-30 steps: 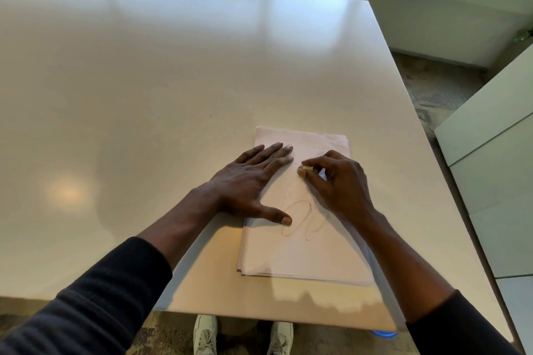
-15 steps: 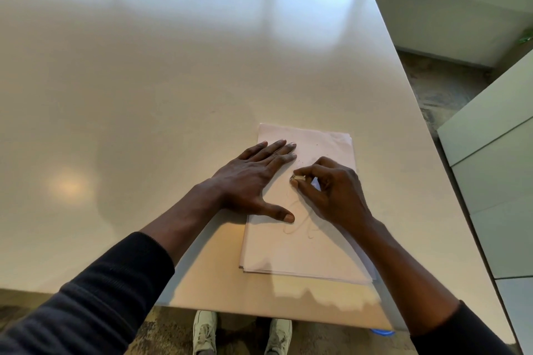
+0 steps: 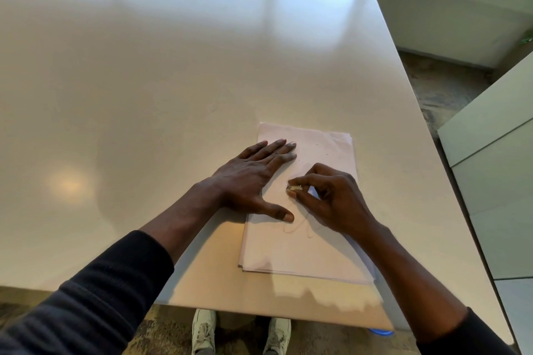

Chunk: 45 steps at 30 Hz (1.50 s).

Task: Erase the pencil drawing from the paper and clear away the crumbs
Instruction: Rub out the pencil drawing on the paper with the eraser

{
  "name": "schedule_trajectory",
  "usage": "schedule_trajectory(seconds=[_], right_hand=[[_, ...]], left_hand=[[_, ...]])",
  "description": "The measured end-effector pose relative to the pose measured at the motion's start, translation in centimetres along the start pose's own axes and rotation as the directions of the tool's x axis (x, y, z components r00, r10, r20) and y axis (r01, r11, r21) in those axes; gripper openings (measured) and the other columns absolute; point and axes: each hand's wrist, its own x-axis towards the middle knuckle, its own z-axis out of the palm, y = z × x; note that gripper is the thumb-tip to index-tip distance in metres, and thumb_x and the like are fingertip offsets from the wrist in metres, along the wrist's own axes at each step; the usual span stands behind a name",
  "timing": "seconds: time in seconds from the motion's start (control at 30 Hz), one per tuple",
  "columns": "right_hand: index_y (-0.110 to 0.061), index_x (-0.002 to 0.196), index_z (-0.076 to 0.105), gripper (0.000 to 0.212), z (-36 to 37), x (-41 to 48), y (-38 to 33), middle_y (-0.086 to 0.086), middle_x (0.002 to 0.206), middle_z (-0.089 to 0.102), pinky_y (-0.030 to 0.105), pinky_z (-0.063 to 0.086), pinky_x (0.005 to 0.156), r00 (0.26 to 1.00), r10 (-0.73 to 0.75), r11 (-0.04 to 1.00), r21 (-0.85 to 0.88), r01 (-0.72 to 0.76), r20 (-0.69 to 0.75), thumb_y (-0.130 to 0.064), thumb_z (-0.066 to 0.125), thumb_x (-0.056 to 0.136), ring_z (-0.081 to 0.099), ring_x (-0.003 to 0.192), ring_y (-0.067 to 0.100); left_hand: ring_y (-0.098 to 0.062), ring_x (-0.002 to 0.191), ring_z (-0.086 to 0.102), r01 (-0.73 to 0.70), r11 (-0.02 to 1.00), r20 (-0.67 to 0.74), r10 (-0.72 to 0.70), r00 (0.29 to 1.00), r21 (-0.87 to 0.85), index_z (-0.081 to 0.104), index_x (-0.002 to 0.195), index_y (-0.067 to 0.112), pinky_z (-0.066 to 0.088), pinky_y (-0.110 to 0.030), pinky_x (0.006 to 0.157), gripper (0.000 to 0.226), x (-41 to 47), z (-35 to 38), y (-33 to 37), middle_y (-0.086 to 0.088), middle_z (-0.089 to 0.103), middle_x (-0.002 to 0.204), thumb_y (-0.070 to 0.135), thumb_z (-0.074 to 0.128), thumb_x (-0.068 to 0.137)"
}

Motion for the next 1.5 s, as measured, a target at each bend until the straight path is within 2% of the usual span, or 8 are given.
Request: schedule_trajectory(seconds=[0.1, 0.23, 0.43, 0.63, 0.87, 1.07, 1.23, 1.5], right_hand=[[-0.027, 0.117, 0.082, 0.028, -0.6, 0.0, 0.2, -0.013, 0.100, 0.072, 0.021, 0.052, 0.064, 0.999, -0.019, 1.000, -0.021, 0.020, 0.043, -0.045, 0.073, 0.098, 0.065, 0.074, 0.006], [-0.031, 0.115, 0.082, 0.028, -1.3, 0.5, 1.4, -0.016, 0.096, 0.070, 0.030, 0.053, 0.062, 0.995, 0.064, 0.993, -0.089, -0.071, -0.075, -0.049, 0.072, 0.096, 0.063, 0.072, 0.003], [-0.027, 0.117, 0.082, 0.024, -0.2, -0.8, -0.2, -0.012, 0.097, 0.070, 0.017, 0.048, 0.064, 1.000, 0.008, 0.999, -0.050, -0.008, 0.006, -0.038, 0.078, 0.097, 0.063, 0.074, 0.004], [-0.028, 0.114, 0.082, 0.023, -1.6, -0.2, 1.3, -0.013, 0.096, 0.072, 0.038, 0.059, 0.063, 0.987, 0.098, 0.987, -0.115, -0.113, -0.130, -0.042, 0.077, 0.097, 0.065, 0.075, 0.003], [-0.025, 0.119, 0.081, 0.028, 0.0, -0.8, -0.5, -0.011, 0.099, 0.070, 0.018, 0.048, 0.063, 1.000, 0.002, 1.000, -0.012, -0.002, 0.017, -0.042, 0.076, 0.097, 0.063, 0.072, 0.006], [-0.030, 0.115, 0.082, 0.032, -0.7, 0.5, 0.8, -0.013, 0.094, 0.069, 0.033, 0.055, 0.063, 0.989, 0.095, 0.990, -0.091, -0.105, -0.115, -0.051, 0.069, 0.095, 0.063, 0.074, 0.002], [-0.025, 0.119, 0.081, 0.033, 0.0, -0.2, -0.7, -0.009, 0.099, 0.071, 0.020, 0.049, 0.064, 0.999, -0.023, 1.000, -0.001, 0.023, 0.030, -0.047, 0.070, 0.098, 0.062, 0.073, 0.003], [-0.030, 0.119, 0.080, 0.037, -0.5, 0.0, 0.9, -0.013, 0.098, 0.069, 0.034, 0.054, 0.060, 0.996, 0.074, 0.997, -0.027, -0.075, -0.051, -0.055, 0.066, 0.096, 0.062, 0.071, 0.008]], left_hand=[[0.000, 0.157, -0.031, 0.005, 1.000, 0.001, -0.005, 1.000, 0.005, -0.004, 0.171, 0.028, -0.010, -0.038, 0.133, 0.134, 0.0, 0.0, 0.0, 0.014, -0.022, 0.176, 0.095, 0.060, 0.074], [0.000, 0.157, -0.030, 0.014, 1.000, 0.001, -0.014, 1.000, -0.002, -0.004, 0.171, 0.029, -0.009, -0.039, 0.134, 0.134, 0.0, 0.0, 0.1, 0.015, -0.021, 0.176, 0.095, 0.061, 0.074], [-0.002, 0.158, -0.030, 0.001, 1.000, -0.004, -0.001, 1.000, 0.003, -0.003, 0.171, 0.028, -0.009, -0.039, 0.134, 0.134, 0.0, 0.1, -0.1, 0.013, -0.021, 0.176, 0.095, 0.060, 0.075], [0.001, 0.156, -0.031, 0.020, 1.000, 0.008, -0.020, 1.000, -0.004, -0.005, 0.171, 0.029, -0.012, -0.036, 0.133, 0.135, 0.1, 0.0, 0.1, 0.015, -0.023, 0.176, 0.097, 0.059, 0.072], [-0.001, 0.157, -0.031, 0.005, 1.000, 0.003, -0.005, 1.000, 0.005, -0.005, 0.171, 0.028, -0.010, -0.038, 0.133, 0.135, 0.1, 0.1, -0.1, 0.013, -0.023, 0.176, 0.096, 0.059, 0.074], [0.000, 0.157, -0.030, 0.013, 1.000, 0.000, -0.013, 1.000, 0.009, -0.004, 0.171, 0.028, -0.009, -0.039, 0.134, 0.134, 0.0, 0.0, 0.1, 0.014, -0.021, 0.176, 0.096, 0.060, 0.074], [-0.001, 0.157, -0.030, 0.002, 1.000, 0.003, -0.002, 1.000, 0.013, -0.004, 0.171, 0.027, -0.009, -0.039, 0.134, 0.133, 0.0, 0.0, 0.0, 0.013, -0.022, 0.176, 0.095, 0.059, 0.075], [0.000, 0.157, -0.030, 0.013, 1.000, -0.013, -0.012, 1.000, 0.012, -0.001, 0.171, 0.028, -0.009, -0.038, 0.134, 0.134, -0.1, -0.1, 0.2, 0.014, -0.020, 0.177, 0.096, 0.060, 0.073]])
